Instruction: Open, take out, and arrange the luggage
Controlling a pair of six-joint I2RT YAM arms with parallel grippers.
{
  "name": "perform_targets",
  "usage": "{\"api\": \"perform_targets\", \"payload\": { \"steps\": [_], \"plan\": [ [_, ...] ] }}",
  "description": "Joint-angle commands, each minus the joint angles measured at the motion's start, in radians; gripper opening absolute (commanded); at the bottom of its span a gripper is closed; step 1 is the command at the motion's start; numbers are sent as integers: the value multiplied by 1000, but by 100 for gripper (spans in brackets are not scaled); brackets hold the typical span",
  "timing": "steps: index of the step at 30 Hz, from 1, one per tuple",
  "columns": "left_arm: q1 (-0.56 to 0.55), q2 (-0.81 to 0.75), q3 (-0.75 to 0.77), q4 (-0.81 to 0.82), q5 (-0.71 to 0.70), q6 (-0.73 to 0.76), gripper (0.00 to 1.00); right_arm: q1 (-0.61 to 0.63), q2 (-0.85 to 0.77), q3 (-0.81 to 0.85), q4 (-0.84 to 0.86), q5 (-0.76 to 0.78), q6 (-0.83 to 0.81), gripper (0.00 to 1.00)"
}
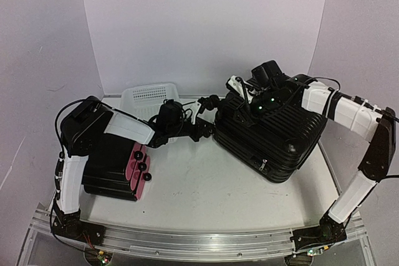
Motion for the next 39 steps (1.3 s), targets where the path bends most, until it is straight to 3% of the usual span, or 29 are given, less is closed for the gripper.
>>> {"api": "perform_targets", "payload": {
  "steps": [1,7,12,15,19,22,26,31,39],
  "plan": [
    [119,-22,81,-120,-218,-31,0,-85,77,-120,-338,142,48,63],
    [162,16,174,-202,-250,-109,0,-89,74,-126,-339,87,37,60],
    [180,28,251,-310,-356,-161,0,-88,76,-128,-338,72,30,59],
    [183,13,239,-309,-262,-159,0,-88,70,-119,-346,96,43,58],
    [133,5,249,-306,-85,-121,0,-79,54,-30,-393,117,108,67],
    [68,-10,249,-305,-33,-121,0,-64,42,66,-442,123,164,75],
    [-23,-24,247,-301,-31,-145,0,-64,-6,143,-466,49,229,84],
    [-120,-49,194,-263,-94,-159,0,-62,-14,183,-465,-2,230,88],
    [-122,-28,135,-211,-141,-89,12,-31,37,214,-456,7,214,88]
  ]
}}
